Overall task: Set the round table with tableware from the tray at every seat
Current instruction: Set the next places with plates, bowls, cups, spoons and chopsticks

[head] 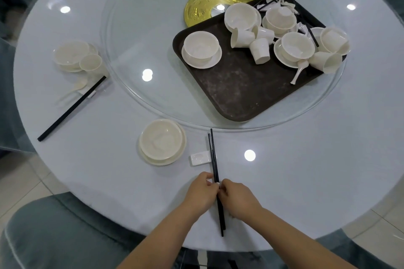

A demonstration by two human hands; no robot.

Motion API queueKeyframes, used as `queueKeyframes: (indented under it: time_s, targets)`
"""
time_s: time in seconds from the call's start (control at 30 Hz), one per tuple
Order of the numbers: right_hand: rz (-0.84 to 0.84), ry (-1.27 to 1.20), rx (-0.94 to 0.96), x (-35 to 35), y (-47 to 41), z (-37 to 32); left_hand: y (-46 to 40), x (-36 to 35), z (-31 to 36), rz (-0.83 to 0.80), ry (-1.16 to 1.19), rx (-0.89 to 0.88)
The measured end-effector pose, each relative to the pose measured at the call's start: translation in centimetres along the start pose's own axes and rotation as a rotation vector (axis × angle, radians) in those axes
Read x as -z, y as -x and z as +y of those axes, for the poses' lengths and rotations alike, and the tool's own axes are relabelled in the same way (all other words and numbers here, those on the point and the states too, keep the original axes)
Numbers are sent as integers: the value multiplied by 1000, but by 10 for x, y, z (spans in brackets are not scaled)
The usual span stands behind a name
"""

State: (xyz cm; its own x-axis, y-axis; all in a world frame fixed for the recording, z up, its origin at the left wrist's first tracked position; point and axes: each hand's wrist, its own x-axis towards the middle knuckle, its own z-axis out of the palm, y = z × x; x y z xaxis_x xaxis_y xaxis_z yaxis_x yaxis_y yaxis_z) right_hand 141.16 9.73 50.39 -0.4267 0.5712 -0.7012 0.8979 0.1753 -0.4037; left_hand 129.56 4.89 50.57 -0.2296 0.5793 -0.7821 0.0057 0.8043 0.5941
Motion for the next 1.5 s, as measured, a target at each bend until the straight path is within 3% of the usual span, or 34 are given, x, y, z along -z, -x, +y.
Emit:
queueKeyframes:
  time_s: [0.4,0.63,0.7,0.77,0.83,0.9,1.1,1.2,1.3,1.5]
  targets:
    - [13,74,50,2,-5,4,-14,0,-1,13,-67,40]
    - [73,92,63,4,-8,6,0,29,9,179,-70,-162]
    - [160,-48,54,11,-6,1,3,38,18,203,-99,-261]
    - [187,-401,-3,24,-3,-9,7,44,27,241,-123,-359]
    - [140,-778,-67,42,0,-20,12,48,35,281,-142,-459]
    - [45,-995,-82,61,4,-30,17,50,43,320,-171,-560]
    - [-254,-1126,134,84,13,-37,21,43,53,393,-236,-756]
    - [-250,-1111,160,78,12,-31,18,41,52,421,-250,-772]
    - [-161,-949,109,68,9,-21,14,34,43,381,-234,-747]
    - [34,-445,-8,38,-1,8,1,19,12,242,-284,-258]
